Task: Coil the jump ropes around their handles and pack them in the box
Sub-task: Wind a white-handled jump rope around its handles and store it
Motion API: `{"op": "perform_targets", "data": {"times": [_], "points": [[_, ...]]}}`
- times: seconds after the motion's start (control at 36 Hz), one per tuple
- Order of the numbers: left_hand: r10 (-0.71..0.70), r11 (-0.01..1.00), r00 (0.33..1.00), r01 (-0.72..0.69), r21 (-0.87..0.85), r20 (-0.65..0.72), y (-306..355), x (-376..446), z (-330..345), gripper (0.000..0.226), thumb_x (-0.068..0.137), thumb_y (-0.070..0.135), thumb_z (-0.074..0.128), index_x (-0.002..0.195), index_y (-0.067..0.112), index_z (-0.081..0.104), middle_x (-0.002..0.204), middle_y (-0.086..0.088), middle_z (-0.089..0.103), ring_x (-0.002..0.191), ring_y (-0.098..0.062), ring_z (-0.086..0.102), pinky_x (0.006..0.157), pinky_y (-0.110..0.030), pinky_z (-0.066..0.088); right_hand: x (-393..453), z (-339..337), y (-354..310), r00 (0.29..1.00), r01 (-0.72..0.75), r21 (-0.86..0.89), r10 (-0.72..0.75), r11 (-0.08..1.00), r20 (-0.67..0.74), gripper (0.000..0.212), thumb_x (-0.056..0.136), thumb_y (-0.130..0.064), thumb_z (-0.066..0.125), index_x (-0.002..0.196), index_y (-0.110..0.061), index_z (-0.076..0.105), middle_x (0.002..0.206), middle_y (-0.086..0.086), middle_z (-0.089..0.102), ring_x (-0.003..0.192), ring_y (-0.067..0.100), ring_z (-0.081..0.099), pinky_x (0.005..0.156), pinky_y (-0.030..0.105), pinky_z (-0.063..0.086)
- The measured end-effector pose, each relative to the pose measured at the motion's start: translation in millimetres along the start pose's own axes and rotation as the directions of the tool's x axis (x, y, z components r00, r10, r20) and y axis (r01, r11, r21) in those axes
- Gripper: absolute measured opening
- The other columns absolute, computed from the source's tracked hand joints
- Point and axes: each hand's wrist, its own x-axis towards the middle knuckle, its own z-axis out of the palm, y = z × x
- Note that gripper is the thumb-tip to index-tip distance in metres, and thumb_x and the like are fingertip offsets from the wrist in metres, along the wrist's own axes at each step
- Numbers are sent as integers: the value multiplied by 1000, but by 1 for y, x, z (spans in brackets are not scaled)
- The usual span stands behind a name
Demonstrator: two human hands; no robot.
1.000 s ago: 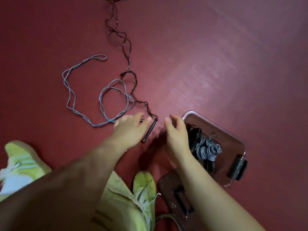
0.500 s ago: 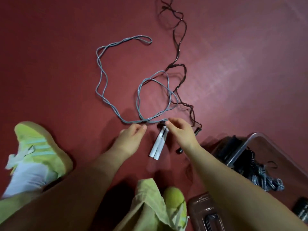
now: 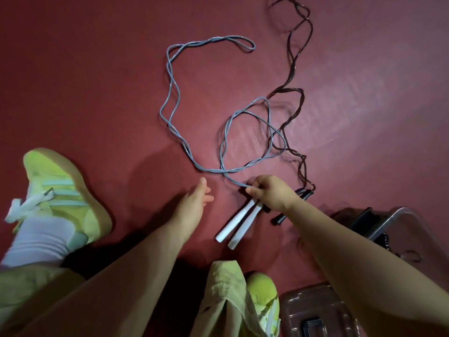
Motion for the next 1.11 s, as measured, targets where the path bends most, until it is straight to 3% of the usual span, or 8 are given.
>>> {"op": "perform_targets", "data": {"times": [0.17,0.33,0.42,0.47,0.58,0.81,0.97,1.11], "points": [[8,1000,993,-5,-21,120,1,-15,3,53,102,43,25,132,9,51,135,-8,54,121,-12,46,94,-24,26,-22,14,-11,998,52,391,-56,919,-1,43,104,-19,41,64,-8,50,40,-5,53,39,0,41,47,15,33],[18,996,969,3,-85,245,17,-33,4,52,100,43,21,101,12,63,108,1,67,107,-13,58,103,-26,35,-32,24,-42,1000,-3,707,-11,707,15,44,104,-24,36,65,-7,46,42,5,53,53,28,51,56,32,37],[31,997,962,-10,-78,272,17,-33,-6,48,93,59,41,96,16,63,124,-3,58,110,-19,55,102,-30,37,-39,27,-69,996,90,669,-74,738,-52,41,106,-22,31,67,-12,38,30,-2,42,42,2,54,68,16,45],[-24,999,934,35,-26,356,19,-34,-13,56,74,75,56,93,24,69,121,-4,66,99,-14,65,94,-32,49,-43,21,-84,990,130,736,-53,665,-127,37,105,-27,34,74,-10,44,40,0,50,50,11,59,64,27,54],[42,993,911,-82,79,411,38,-62,-27,23,94,39,56,88,17,59,69,2,63,56,-9,64,57,-21,50,-57,8,-114,994,105,878,-18,468,-109,29,104,-28,37,82,-11,46,49,4,59,57,22,64,55,30,56],[182,905,909,-304,297,375,95,-137,-59,20,88,14,67,76,13,51,58,-4,55,46,-13,52,50,-22,45,-120,-26,-161,943,289,399,-187,870,-274,22,98,-32,50,85,-15,56,78,2,55,78,19,52,78,35,44],[352,865,862,-449,226,364,141,-243,-74,20,90,5,61,77,12,48,47,2,55,39,-10,52,44,-21,46,-228,-61,-210,833,523,99,-483,847,-270,37,105,-34,33,130,-21,57,124,-12,54,119,5,49,103,26,36],[486,802,805,-566,193,340,151,-350,-90,19,81,8,68,80,10,49,45,-2,52,40,-13,54,40,-20,44,-330,-60,-248,719,670,24,-640,742,-270,44,105,-41,25,110,-28,67,112,-12,64,109,4,56,101,29,39]]}}
